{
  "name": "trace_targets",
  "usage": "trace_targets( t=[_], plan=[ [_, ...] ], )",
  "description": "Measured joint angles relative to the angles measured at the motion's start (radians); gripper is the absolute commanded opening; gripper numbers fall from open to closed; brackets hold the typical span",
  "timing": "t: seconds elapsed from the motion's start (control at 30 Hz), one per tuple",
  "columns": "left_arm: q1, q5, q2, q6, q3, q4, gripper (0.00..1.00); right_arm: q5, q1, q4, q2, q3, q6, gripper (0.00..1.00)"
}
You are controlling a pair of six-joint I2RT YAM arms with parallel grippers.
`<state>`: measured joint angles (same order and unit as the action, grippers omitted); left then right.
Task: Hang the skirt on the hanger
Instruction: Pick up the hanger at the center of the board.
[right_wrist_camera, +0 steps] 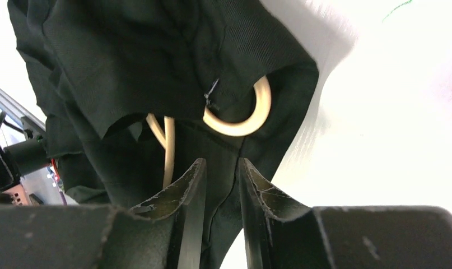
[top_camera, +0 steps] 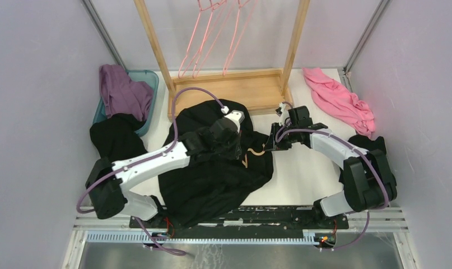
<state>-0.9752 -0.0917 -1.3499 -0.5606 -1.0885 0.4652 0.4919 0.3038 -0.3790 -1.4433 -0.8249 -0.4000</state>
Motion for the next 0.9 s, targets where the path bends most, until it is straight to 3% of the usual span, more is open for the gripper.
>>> trace_targets(
  t=[0.07, 0.27, 0.47, 0.9],
  plan=[
    [0.003, -0.027, -0.056, 0.002, 0.003, -0.018, 0.03, -0.002, -0.005, 0.038, -0.022, 0.008, -0.005, 0.41],
    [0.022, -0.062, -0.205, 0.029, 0.003, -0.087, 0.03, -0.031, -0.008, 0.135, -0.097, 0.012, -0.016, 0.44],
    [0.063, -0.045, -0.251, 0.043, -0.001, -0.127, 0.03, -0.052, -0.027, 0.203, -0.161, 0.029, -0.031, 0.50],
    [0.097, 0.019, -0.294, 0.065, -0.011, -0.192, 0.03, -0.003, -0.038, 0.311, -0.210, 0.048, -0.074, 0.43]
  ],
)
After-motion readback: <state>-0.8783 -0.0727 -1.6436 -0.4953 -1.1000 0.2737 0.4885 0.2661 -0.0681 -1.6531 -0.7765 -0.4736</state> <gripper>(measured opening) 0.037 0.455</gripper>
